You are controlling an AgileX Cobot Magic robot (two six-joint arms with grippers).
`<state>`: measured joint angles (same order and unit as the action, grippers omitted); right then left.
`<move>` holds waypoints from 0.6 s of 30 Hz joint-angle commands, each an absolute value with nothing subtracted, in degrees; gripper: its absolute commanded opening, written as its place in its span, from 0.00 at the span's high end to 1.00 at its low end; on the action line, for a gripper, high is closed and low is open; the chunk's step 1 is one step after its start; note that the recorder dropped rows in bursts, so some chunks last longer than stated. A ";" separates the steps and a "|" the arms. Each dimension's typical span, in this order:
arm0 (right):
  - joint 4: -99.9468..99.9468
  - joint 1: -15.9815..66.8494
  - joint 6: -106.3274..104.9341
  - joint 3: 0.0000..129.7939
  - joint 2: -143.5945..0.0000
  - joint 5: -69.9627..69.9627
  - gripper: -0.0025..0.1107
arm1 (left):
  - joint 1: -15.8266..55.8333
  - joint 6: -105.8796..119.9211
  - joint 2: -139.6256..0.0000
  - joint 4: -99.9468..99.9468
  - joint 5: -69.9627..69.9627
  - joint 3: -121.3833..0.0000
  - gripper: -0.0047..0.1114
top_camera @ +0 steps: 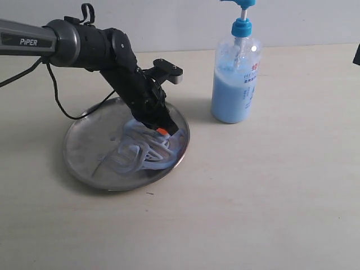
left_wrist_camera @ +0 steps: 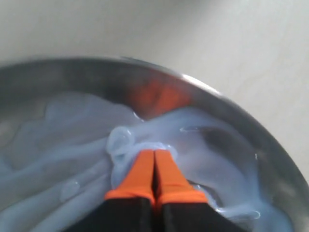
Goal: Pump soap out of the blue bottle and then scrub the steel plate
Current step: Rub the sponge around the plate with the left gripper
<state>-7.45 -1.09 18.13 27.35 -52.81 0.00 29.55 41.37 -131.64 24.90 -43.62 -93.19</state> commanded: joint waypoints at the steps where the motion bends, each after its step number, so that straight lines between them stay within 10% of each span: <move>1: -7.51 -1.37 18.25 27.97 -52.87 -0.67 0.98 | 29.61 41.07 -133.46 24.57 -43.23 -94.73 0.96; 18: -7.40 -1.37 18.25 27.97 -52.87 -0.89 0.98 | 23.63 35.50 -131.73 20.20 -49.84 -95.45 0.96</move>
<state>-7.45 -1.09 18.13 27.35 -52.81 0.00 23.82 36.14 -132.47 20.51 -46.71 -95.70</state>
